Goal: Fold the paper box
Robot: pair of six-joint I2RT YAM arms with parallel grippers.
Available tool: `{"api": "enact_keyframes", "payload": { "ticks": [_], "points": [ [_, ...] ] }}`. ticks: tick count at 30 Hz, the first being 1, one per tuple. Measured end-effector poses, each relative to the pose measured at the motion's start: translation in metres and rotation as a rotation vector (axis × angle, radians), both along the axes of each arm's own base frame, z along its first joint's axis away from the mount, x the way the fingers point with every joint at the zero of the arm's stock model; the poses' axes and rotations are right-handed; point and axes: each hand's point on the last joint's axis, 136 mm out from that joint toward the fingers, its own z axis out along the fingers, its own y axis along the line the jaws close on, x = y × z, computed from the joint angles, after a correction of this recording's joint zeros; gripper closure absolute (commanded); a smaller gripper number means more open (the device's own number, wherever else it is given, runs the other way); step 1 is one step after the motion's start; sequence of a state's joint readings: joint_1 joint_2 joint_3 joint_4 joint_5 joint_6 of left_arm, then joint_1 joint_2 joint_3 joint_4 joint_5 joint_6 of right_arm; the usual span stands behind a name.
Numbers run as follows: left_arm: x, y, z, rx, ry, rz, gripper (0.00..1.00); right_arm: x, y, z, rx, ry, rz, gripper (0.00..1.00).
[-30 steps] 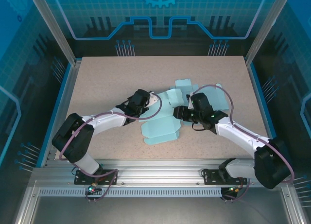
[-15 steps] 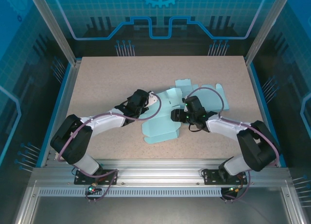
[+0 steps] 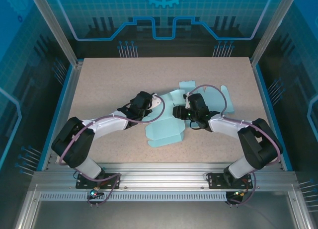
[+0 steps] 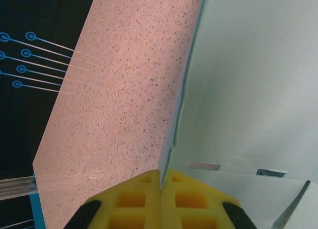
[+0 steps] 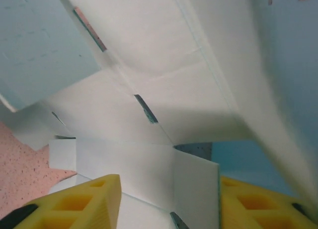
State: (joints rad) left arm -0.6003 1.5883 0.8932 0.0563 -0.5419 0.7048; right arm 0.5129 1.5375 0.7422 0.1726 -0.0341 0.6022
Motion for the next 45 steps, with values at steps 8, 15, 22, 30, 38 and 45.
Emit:
{"api": "enact_keyframes", "payload": {
  "ticks": [8,15,22,30,38,45],
  "points": [
    [-0.001,-0.001,0.001,-0.011,0.011,0.011,1.0,0.001,0.013,0.007,0.038,-0.022,-0.005,0.64],
    [-0.001,-0.004,0.002,-0.01,0.013,0.013,1.0,0.004,0.025,-0.006,0.048,-0.019,-0.034,0.67],
    [0.001,-0.008,0.004,0.0,-0.018,-0.004,1.0,0.007,0.023,-0.019,0.041,0.002,-0.059,0.6],
    [0.004,-0.006,-0.005,0.08,-0.136,-0.055,1.0,-0.004,0.012,0.006,0.061,-0.028,-0.04,0.5],
    [0.01,-0.014,-0.016,0.21,-0.27,-0.127,1.0,-0.014,-0.03,0.035,0.092,-0.073,-0.077,0.49],
    [0.015,-0.025,-0.009,0.278,-0.373,-0.162,1.0,-0.005,-0.09,0.051,0.103,-0.092,-0.208,0.52]
  ]
}}
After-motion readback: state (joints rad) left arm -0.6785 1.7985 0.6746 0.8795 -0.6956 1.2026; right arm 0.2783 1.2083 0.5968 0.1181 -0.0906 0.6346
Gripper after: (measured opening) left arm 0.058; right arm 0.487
